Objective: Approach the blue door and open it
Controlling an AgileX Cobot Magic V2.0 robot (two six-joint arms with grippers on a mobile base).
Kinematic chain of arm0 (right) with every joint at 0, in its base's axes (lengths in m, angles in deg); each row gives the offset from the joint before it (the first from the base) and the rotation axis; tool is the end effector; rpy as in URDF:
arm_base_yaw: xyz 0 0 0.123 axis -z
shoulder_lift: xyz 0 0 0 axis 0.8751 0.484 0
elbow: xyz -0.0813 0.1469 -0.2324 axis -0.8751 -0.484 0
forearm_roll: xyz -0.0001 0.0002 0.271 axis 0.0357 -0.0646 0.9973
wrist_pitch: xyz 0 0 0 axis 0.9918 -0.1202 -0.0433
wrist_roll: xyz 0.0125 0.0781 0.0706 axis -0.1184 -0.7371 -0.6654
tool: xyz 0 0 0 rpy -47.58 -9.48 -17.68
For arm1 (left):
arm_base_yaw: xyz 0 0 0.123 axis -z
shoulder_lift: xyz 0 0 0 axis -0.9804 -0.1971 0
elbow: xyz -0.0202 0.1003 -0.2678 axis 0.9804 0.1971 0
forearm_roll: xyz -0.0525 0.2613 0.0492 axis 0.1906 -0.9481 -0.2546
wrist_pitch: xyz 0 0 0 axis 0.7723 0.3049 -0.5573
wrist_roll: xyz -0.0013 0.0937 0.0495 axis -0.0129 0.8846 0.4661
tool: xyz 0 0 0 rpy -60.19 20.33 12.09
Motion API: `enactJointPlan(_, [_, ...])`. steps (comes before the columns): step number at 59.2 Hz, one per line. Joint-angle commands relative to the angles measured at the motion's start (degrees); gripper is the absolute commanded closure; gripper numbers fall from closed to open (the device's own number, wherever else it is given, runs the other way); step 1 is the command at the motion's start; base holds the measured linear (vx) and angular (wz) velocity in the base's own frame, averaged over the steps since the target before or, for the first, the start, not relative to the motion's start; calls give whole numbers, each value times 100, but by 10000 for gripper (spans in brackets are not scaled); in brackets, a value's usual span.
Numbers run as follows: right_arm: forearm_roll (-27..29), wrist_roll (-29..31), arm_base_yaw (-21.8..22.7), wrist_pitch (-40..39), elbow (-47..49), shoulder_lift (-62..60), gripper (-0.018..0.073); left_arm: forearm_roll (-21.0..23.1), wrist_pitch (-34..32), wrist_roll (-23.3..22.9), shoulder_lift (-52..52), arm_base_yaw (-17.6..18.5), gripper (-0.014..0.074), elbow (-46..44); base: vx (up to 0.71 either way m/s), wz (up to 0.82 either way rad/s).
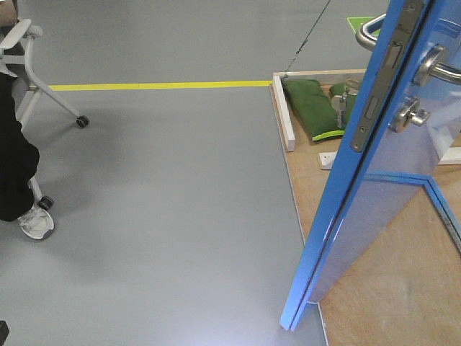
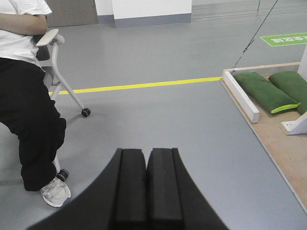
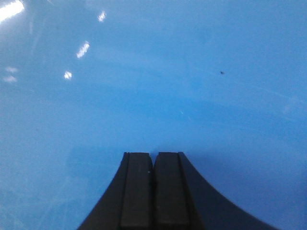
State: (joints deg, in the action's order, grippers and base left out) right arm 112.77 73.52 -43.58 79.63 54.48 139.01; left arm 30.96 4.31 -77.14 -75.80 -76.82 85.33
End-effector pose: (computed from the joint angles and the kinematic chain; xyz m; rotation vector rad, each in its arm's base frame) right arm 0.3368 -0.0553 0.4253 1.0082 1.4843 1.1414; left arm 0.0850 0.0000 0.1660 0.0259 1.8574 0.0130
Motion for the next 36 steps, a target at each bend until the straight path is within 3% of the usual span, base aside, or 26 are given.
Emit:
enactJointPlan(1, [154,98,-43,145,186,-126,564,-9,-469,-23,57,8,526,-181,0,0])
enactJointPlan(36, [154,98,-43,145,186,-126,564,-9,-469,-23,57,8,526,-181,0,0])
